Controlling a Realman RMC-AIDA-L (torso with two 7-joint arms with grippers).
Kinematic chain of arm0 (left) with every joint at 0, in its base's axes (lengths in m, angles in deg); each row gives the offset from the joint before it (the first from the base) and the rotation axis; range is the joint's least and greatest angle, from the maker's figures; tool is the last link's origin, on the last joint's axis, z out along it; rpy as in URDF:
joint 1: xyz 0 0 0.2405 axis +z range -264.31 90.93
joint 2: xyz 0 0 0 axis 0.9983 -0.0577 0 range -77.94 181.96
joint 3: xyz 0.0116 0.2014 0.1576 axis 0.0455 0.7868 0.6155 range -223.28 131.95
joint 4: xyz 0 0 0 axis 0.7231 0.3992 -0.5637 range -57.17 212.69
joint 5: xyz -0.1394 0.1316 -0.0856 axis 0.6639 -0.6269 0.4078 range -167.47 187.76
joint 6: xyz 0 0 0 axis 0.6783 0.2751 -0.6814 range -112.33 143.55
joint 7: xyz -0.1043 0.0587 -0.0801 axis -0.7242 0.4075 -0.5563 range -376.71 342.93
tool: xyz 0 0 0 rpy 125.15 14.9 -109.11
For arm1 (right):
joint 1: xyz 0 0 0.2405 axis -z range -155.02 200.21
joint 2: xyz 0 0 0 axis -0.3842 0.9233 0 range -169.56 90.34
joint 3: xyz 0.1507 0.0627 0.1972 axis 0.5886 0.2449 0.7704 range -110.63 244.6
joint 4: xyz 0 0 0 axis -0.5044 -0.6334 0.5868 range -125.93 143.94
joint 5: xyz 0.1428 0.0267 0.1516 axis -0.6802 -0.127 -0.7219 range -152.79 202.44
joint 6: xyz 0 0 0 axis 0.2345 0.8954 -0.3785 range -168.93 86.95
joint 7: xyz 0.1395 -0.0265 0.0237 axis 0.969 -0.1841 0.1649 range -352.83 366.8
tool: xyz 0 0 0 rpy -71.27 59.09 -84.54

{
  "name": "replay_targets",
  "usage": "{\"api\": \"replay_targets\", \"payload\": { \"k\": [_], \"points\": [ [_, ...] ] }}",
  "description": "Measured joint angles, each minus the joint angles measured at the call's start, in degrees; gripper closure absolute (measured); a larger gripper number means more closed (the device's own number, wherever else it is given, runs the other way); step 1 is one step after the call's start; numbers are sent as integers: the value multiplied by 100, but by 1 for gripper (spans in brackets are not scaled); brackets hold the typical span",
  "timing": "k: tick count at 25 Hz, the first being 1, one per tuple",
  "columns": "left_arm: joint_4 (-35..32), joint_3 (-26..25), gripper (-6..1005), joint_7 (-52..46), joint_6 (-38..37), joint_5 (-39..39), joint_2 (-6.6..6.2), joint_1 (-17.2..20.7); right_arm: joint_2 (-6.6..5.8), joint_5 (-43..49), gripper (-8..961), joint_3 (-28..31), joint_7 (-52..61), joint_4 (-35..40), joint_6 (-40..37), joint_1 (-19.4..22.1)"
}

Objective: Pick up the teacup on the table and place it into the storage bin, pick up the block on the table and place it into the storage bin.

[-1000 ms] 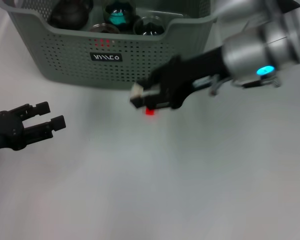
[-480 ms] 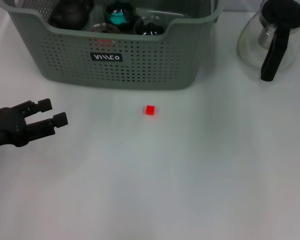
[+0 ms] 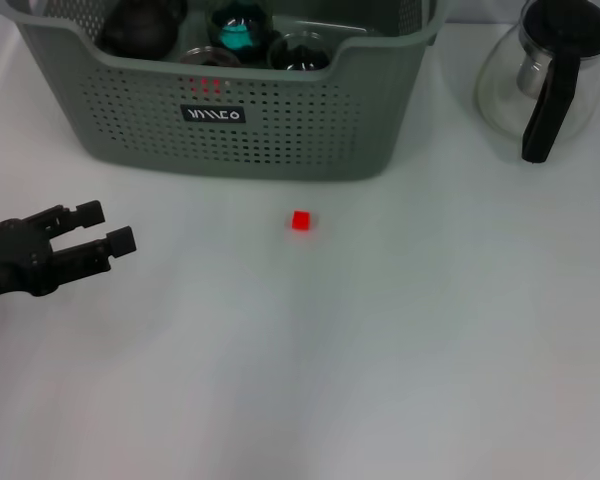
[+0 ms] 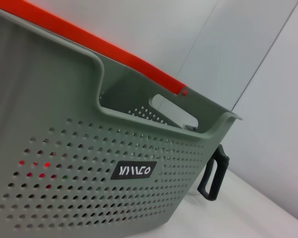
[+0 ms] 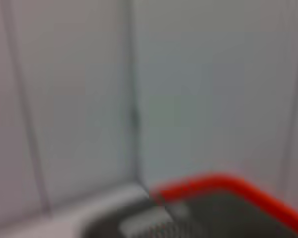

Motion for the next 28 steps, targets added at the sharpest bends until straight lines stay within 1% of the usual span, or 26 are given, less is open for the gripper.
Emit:
{"api": "replay_targets", "payload": {
  "k": [2,5,7,9,11,21,25,26,28],
  "points": [
    [22,0,175,0,0,0,0,-32,87,998,526,-129,358,-214,152,-357],
    [38,0,175,-4,2,0,-4,-70,98,1854,526,-506,714,-804,404,-822],
    [41,0,174,-8,6,-1,-9,-89,109,2058,526,-725,841,-1144,686,-1012],
    [41,0,174,-8,17,-1,-10,-101,113,2069,526,-840,945,-1337,944,-1078],
    [41,0,174,-9,47,-1,-10,-104,112,2058,526,-883,1061,-1448,1162,-1115],
    [91,0,175,-9,148,-2,-22,-147,97,2073,361,-849,1097,-1456,1533,-1074],
    [94,0,174,-9,163,-1,-24,-148,95,2001,223,-839,1098,-1422,1525,-1019],
    [94,-2,174,-9,165,-2,-27,-148,95,1897,189,-839,1082,-1369,1527,-958],
    [94,-38,174,-8,143,0,-34,-149,87,1434,126,-853,906,-1128,1523,-698]
  ]
}}
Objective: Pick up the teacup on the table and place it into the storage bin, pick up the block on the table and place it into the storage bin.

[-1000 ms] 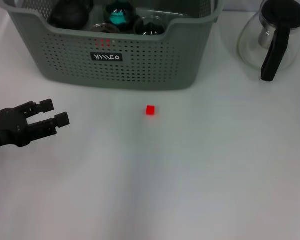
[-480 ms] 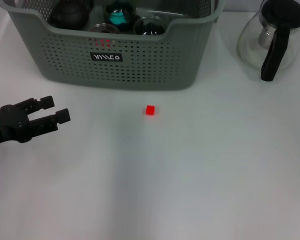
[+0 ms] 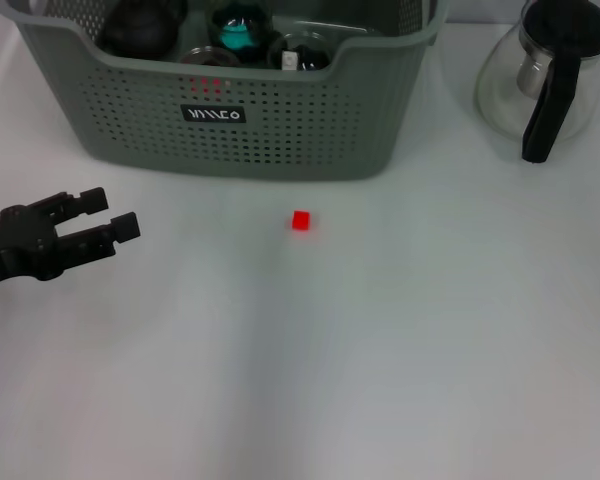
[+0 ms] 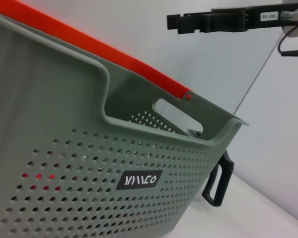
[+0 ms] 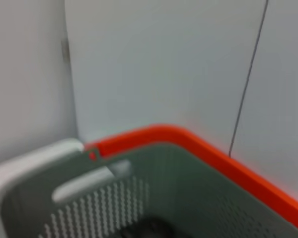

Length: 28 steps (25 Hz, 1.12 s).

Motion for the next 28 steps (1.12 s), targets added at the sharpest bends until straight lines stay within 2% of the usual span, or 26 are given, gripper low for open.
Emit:
{"api": "replay_targets", "payload": {
  "k": [4,8,12,18,24,28],
  "points": [
    [-12,-286,175,0,-97,4,-22,12,-18,-1721,13,-21,-1129,700,-502,773],
    [-3,-520,175,0,-110,6,-56,40,-30,-3333,32,14,-2230,1244,-1285,1681],
    [1,-557,174,0,-114,9,-62,44,-41,-4047,50,32,-2662,1448,-1993,2313],
    [10,-560,174,0,-123,29,-52,34,-45,-3881,79,-4,-2653,1495,-2946,2715],
    [14,-565,175,0,-126,29,-36,64,-48,-3332,101,-46,-2662,1776,-3820,2765],
    [18,-588,175,-10,-100,29,-23,112,-24,-2579,95,-356,-2338,2192,-4131,2742]
  ]
}}
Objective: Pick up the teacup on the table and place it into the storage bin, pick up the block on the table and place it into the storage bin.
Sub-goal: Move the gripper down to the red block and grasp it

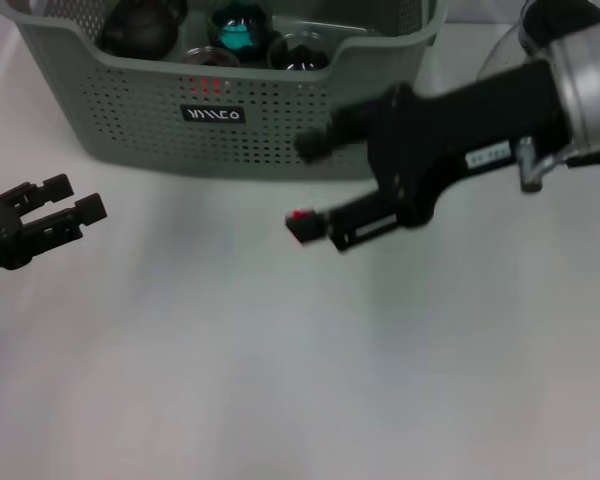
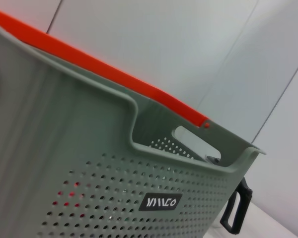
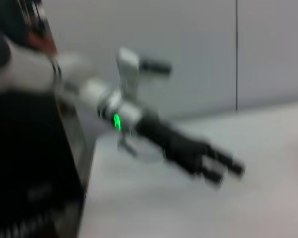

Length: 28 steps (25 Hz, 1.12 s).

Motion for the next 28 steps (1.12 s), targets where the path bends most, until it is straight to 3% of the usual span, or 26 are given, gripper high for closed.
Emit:
{"api": "replay_targets", "payload": {
  "k": [4,10,15,22,28],
  "points": [
    [-22,-168,174,-54,4,-11,-18,58,8,1041,98,-508,657,257,51,-133],
    [-54,-266,175,-57,2,-31,-37,131,36,2110,99,-1002,1631,186,157,-666],
    [-57,-236,175,-45,0,-71,-23,155,45,2295,98,-1105,1962,-283,327,-1276],
    [-28,-256,174,-60,4,-74,-12,127,40,2308,98,-1460,2545,-1806,1073,-2160],
    [-10,-230,175,-60,32,-70,-13,101,66,2273,100,-2361,2285,-2310,1867,-2382]
  ]
}}
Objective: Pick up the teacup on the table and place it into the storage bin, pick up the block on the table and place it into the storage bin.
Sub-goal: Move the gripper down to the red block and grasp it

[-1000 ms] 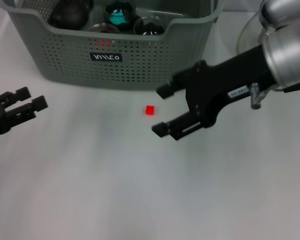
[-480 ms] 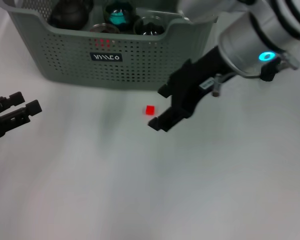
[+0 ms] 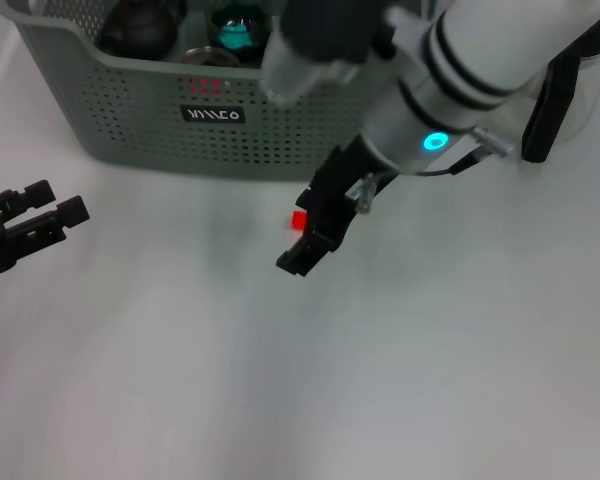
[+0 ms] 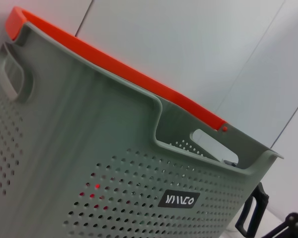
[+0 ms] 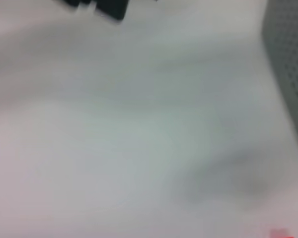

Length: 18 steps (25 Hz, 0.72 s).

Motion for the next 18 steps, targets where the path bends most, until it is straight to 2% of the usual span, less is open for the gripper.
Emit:
{"api": "replay_targets", "payload": {
  "k": [6,12,18],
  "points": [
    [1,4,175,0,5,24,0,-2,2,118,101,-785,-275,81,516,6],
    [1,-8,174,0,-2,21,7,-2,6,205,100,-805,-154,-93,668,-83],
    [4,0,175,0,0,27,9,-31,30,126,99,-798,229,-759,891,-465]
  ]
}}
